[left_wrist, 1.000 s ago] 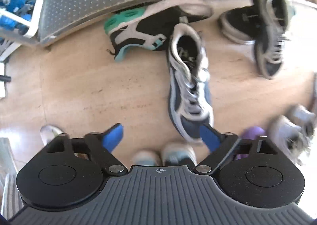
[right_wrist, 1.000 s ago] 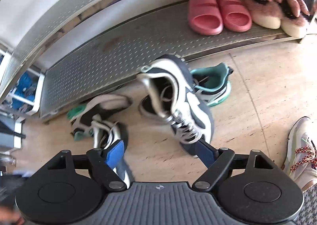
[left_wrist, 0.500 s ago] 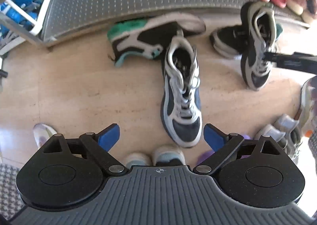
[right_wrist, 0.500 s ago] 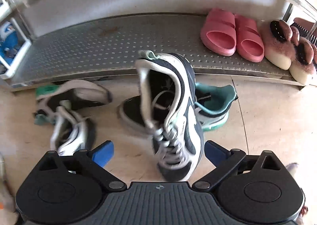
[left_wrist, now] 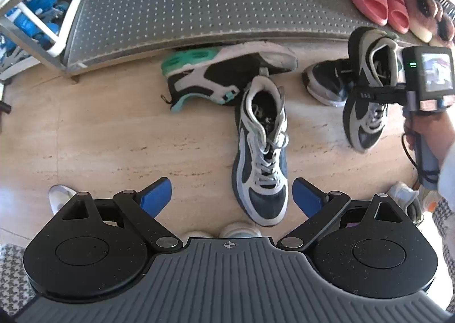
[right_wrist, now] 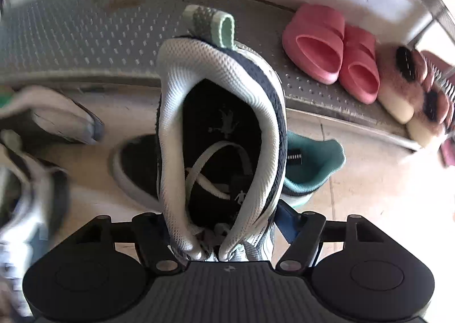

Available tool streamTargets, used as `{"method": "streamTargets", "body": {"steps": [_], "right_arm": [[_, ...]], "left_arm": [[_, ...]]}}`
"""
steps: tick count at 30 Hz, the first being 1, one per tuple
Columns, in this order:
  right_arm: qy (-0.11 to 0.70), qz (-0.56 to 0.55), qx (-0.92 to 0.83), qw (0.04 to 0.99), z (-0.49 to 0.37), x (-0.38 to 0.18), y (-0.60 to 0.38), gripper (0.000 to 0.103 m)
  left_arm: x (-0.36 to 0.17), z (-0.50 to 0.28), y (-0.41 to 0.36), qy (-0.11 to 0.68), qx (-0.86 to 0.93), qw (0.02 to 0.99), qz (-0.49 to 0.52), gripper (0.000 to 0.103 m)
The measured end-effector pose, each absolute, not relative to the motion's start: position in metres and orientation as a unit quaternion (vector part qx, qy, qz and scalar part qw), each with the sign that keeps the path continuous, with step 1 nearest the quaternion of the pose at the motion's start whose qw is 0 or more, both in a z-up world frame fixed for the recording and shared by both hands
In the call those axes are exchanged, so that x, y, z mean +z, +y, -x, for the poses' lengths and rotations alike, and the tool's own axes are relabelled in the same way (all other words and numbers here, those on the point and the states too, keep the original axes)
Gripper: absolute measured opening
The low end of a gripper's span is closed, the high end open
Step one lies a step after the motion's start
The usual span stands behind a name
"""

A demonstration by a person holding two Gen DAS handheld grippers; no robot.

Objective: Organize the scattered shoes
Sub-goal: 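Grasp a white-black sneaker with the right tool and set it beside its mate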

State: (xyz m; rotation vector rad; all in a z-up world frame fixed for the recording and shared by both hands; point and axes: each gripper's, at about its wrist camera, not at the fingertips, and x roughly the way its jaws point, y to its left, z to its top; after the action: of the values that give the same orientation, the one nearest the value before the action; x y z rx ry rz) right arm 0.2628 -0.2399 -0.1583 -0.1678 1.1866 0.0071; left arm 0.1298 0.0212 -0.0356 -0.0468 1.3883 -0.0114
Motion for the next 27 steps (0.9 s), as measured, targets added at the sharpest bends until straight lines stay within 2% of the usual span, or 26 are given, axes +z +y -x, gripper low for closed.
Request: {"method": "streamTargets", "body": {"steps": [5, 9, 18, 22, 27], "right_arm": [[0.677, 0.008, 0.104, 0.729, -0.246, -0.138, -0.238, 0.068], [0.741, 0.022, 0.12, 0.661, -0.234, -0.171, -0.213, 0.068], [0.716, 0.059, 0.05, 0.693, -0.246, -0.236, -0.163, 0.069], [0.704, 0.074, 0.036, 0.705, -0.243, -0.239, -0.151, 0.07], [0.722, 0.039, 0.039, 0.689, -0.23, -0.245, -0.14, 0.071]], "left_arm": [[-0.035, -0.126, 0.02, 0.639, -0.003, 0.769, 0.021, 0.095], [-0.041, -0.128, 0.019, 0.644, -0.002, 0.765, 0.011, 0.095], [-0.042, -0.136, 0.033, 0.645, 0.015, 0.763, 0.028, 0.095], [-0.041, -0.135, 0.035, 0.645, 0.015, 0.764, 0.029, 0.095], [-0.042, -0.134, 0.038, 0.645, 0.018, 0.763, 0.027, 0.095]]}}
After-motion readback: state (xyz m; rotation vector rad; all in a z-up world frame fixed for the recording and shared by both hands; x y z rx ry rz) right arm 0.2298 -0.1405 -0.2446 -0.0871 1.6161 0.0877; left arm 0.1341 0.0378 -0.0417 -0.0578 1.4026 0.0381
